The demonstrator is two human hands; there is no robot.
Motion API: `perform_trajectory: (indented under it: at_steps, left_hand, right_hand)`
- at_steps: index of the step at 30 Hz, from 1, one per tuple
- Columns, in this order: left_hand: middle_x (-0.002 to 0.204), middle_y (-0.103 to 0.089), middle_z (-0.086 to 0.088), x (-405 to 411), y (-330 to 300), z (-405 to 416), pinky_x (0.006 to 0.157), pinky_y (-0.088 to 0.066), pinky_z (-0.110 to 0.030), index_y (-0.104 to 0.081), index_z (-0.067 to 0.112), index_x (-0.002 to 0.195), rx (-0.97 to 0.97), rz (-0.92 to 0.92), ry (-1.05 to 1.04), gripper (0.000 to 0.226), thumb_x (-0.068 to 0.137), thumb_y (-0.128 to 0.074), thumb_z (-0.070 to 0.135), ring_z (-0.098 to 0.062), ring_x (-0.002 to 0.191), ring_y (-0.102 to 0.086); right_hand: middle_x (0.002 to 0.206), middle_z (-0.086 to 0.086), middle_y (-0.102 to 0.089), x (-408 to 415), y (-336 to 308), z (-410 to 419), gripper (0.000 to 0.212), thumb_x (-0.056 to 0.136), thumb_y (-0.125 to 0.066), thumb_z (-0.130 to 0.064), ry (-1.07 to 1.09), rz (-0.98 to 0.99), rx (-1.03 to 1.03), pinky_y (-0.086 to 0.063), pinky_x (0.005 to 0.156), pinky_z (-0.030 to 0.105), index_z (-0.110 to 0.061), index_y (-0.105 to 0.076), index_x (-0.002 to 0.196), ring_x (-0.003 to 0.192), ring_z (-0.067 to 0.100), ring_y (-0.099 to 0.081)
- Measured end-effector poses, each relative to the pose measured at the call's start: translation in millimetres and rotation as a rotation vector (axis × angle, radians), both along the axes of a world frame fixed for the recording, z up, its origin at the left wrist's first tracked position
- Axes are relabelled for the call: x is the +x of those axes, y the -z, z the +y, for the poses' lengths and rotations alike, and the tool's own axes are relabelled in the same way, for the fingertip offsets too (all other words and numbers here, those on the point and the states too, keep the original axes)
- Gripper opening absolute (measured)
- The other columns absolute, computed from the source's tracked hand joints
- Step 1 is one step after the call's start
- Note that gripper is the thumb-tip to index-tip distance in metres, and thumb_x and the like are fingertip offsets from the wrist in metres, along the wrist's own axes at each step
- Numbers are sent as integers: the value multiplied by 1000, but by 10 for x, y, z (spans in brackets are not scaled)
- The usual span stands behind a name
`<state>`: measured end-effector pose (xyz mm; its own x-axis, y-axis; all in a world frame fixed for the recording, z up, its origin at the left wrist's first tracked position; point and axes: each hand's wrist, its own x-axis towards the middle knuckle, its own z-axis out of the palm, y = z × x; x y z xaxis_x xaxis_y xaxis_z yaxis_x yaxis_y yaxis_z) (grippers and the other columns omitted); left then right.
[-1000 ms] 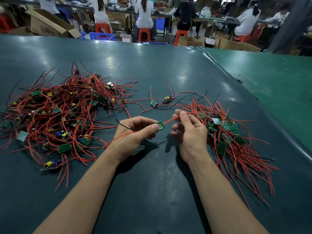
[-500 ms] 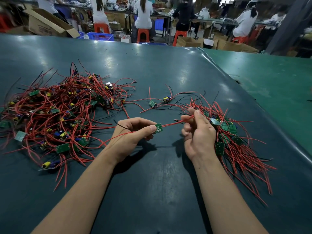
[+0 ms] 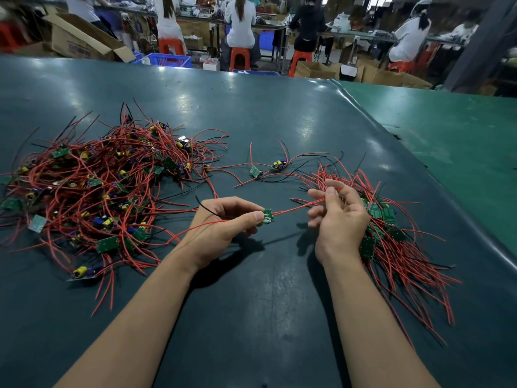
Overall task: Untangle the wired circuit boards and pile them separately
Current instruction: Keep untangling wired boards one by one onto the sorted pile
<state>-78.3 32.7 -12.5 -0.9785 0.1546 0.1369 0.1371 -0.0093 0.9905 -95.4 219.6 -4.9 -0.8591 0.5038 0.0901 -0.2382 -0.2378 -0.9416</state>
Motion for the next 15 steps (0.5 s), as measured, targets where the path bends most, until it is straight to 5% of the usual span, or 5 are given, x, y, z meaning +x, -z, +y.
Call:
perform_trajectory:
  at_steps: [3,10,12,15]
  left_hand:
    - [77,-73,-15,-11,-3,2,64,-52,-22,-77,11,86,9,1,-12,5,83,-74,10,-16,66,-65]
    - [78,-74,-9,3,-10,2,64,-52,-21,-77,12,88,-6,-10,36,7,83,-73,9,-14,67,-65]
    - [77,-74,-8,3,-19,14,64,-52,-21,-77,11,88,26,-1,-9,6,84,-73,8,-14,66,-65]
    - [76,-74,-5,-19,-12,39,64,-53,-19,-75,8,90,121,8,-183,7,85,-70,4,-12,64,-64]
  right_hand:
    - [55,2,-65,2,-50,60,17,102,-49,-15,-47,-26,-261,-29,31,14,-14,-63,93,33,7,-44]
    - [41,-5,-42,16,-60,96,22,103,-47,-22,-135,3,-318,-20,31,10,-11,-63,93,27,6,-29]
    - [50,-2,-56,15,-79,108,27,104,-45,-35,-151,16,-360,-27,33,13,-14,-61,98,33,8,-42]
    - [92,4,-72,27,-107,77,53,91,-46,-58,-297,-19,-408,-47,44,19,-13,-54,117,60,14,-67]
